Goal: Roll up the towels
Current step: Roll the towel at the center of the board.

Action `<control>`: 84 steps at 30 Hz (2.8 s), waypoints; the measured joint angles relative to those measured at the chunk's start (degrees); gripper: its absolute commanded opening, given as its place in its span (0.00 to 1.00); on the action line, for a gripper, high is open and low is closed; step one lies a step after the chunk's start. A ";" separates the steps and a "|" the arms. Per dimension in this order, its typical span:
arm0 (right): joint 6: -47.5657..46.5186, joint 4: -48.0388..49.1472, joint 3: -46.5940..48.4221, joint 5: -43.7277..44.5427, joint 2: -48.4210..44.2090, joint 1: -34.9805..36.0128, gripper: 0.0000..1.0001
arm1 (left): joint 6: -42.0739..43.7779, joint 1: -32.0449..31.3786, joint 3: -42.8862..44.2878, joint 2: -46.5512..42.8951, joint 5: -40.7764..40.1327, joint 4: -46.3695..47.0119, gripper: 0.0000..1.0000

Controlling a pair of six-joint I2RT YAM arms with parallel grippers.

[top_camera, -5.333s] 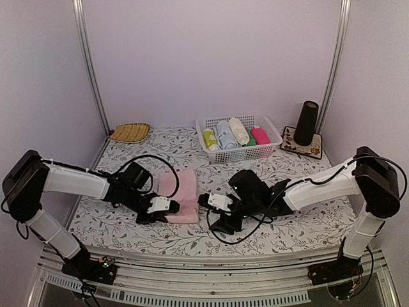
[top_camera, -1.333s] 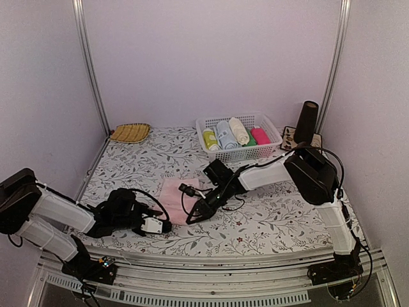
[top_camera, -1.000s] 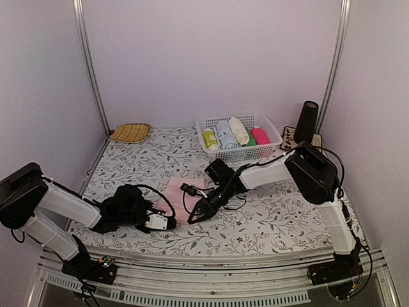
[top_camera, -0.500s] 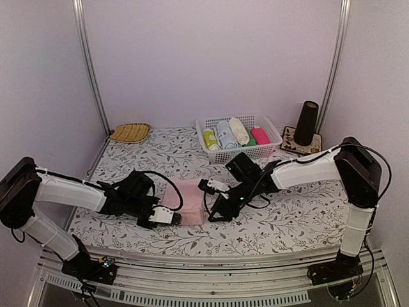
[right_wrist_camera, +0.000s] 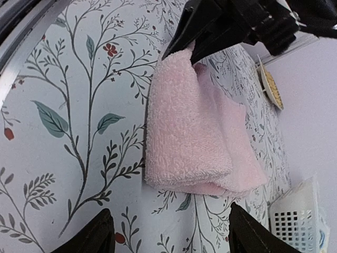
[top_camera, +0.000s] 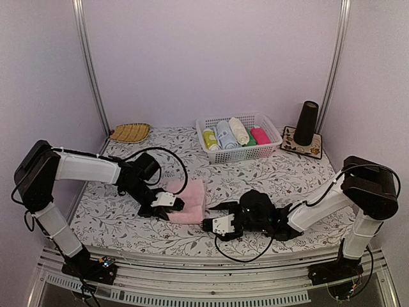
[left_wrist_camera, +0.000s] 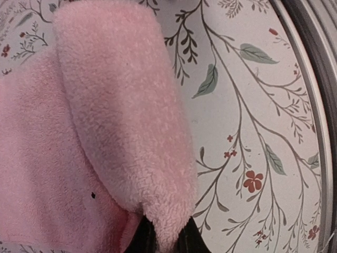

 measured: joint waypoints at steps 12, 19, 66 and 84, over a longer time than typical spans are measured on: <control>-25.16 24.28 -1.84 6.12 12.02 0.87 0.80 | 3.39 2.21 4.66 4.39 6.14 -9.60 0.00; -29.77 23.89 -0.11 3.50 13.09 1.44 0.85 | 3.61 2.47 4.46 4.42 6.43 -9.55 0.00; -10.21 0.83 12.85 -5.66 14.73 -0.50 0.21 | 0.33 2.58 -13.86 -18.95 -2.12 3.89 0.72; 16.85 -16.41 23.32 -28.70 14.95 -9.53 0.22 | -0.46 -3.06 -29.51 -33.53 -9.35 27.45 0.72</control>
